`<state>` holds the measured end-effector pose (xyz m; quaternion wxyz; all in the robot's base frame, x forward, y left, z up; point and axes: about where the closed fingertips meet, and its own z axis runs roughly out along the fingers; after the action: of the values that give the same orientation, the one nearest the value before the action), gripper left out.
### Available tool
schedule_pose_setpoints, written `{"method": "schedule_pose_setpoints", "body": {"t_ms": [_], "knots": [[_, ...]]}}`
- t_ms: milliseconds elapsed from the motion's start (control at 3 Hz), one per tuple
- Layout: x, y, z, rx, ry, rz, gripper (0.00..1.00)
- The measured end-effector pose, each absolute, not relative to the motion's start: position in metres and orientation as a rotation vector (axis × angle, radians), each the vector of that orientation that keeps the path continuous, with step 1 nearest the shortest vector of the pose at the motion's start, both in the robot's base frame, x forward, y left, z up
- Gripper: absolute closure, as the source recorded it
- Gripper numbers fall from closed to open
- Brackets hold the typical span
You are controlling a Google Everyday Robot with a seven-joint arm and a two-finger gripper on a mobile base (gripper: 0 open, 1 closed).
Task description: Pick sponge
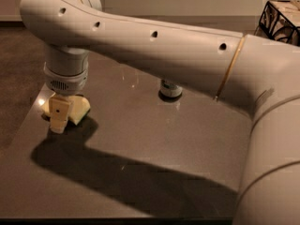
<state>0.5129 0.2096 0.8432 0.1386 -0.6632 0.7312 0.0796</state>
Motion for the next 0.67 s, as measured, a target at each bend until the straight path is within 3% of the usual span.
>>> {"method": "schedule_pose_setpoints", "body": {"t_ms": [667], "knots": [[0.515, 0.215, 0.853, -1.955, 2.089, 0.29, 0.65]]}}
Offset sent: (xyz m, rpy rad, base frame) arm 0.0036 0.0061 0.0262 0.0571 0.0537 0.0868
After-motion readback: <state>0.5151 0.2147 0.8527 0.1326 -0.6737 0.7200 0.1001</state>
